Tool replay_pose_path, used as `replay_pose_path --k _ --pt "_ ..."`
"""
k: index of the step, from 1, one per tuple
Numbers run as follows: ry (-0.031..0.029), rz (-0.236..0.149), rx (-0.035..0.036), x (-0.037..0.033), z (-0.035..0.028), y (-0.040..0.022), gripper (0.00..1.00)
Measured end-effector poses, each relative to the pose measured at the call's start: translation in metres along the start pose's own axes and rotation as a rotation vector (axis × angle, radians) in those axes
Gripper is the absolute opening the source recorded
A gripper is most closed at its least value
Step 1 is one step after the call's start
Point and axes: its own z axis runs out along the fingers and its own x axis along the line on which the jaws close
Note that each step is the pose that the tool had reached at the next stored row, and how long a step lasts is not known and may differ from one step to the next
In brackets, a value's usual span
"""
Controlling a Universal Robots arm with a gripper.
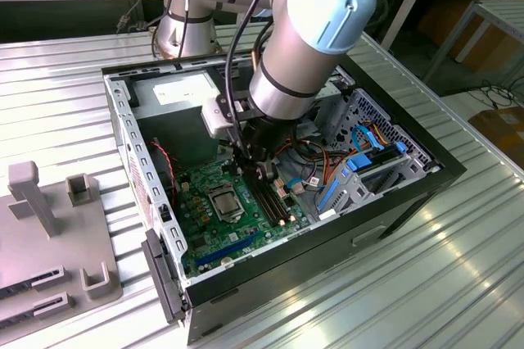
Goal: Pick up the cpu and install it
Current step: 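Install the first cpu locking lever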
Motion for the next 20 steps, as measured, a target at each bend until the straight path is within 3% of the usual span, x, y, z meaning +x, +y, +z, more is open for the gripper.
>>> replay_pose_path --k 20 --pt "0.0022 0.000 0.0000 0.0056 0.0027 -0.0003 0.11"
